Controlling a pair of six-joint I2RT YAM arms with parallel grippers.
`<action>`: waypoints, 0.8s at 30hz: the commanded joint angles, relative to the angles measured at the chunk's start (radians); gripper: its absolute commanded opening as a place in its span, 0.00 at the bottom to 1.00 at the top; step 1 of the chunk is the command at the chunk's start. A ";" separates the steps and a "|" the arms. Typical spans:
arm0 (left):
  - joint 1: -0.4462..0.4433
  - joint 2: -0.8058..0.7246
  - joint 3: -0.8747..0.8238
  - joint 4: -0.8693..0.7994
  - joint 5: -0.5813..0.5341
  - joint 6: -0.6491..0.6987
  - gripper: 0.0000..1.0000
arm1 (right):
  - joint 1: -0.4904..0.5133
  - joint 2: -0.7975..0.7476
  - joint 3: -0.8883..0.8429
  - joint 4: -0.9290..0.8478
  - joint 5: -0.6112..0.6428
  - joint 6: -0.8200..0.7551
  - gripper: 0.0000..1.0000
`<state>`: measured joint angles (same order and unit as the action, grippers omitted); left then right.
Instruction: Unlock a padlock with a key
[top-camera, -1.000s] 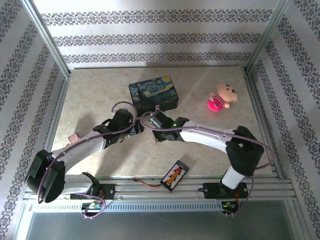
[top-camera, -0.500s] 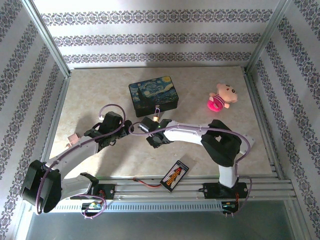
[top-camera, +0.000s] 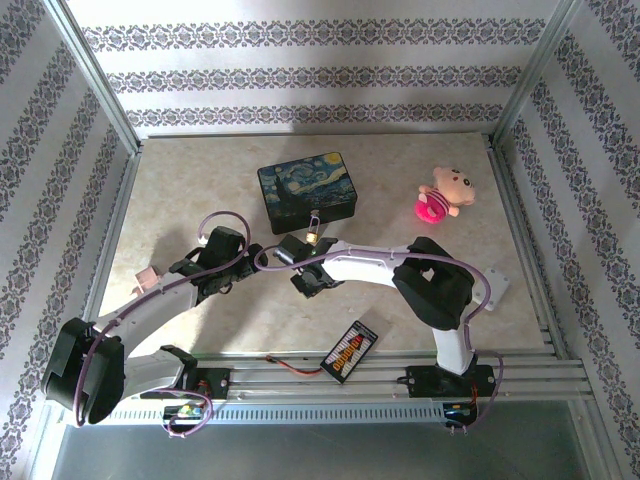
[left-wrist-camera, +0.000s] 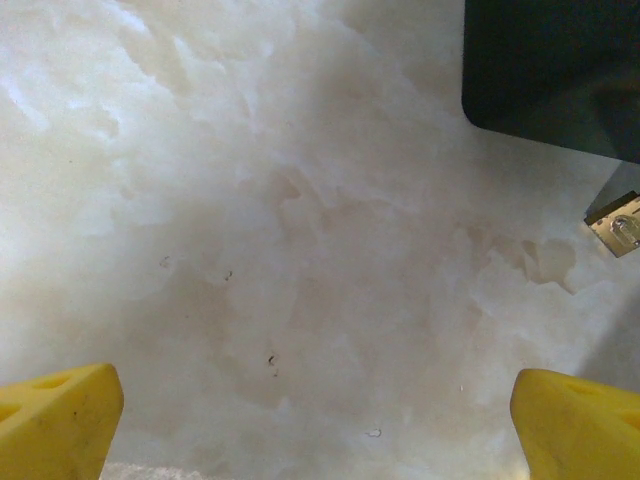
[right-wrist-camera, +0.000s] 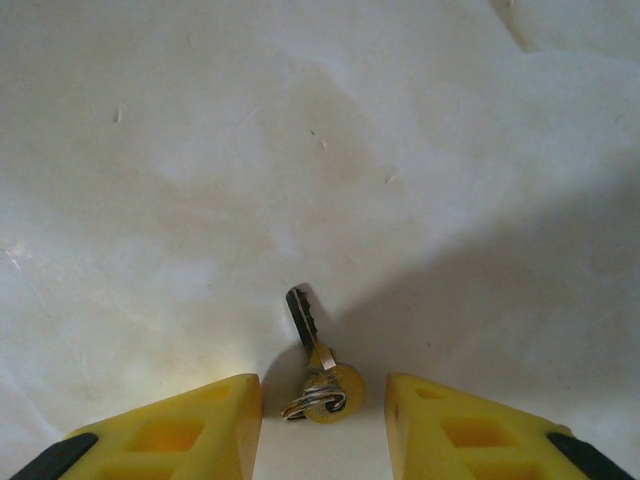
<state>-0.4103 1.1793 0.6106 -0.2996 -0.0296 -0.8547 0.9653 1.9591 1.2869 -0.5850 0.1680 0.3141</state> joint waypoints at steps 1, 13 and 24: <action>0.014 0.005 -0.013 0.022 0.003 -0.019 0.99 | 0.012 0.032 0.022 -0.016 0.006 0.005 0.35; 0.016 0.008 0.021 0.017 0.015 0.029 0.99 | -0.024 0.000 0.005 -0.031 -0.028 0.049 0.07; 0.015 -0.001 0.037 0.066 0.066 0.121 0.99 | -0.131 -0.138 -0.100 0.079 -0.222 0.115 0.00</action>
<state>-0.4099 1.1831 0.6140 -0.2783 0.0078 -0.7914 0.8539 1.8690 1.2091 -0.5488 0.0299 0.3939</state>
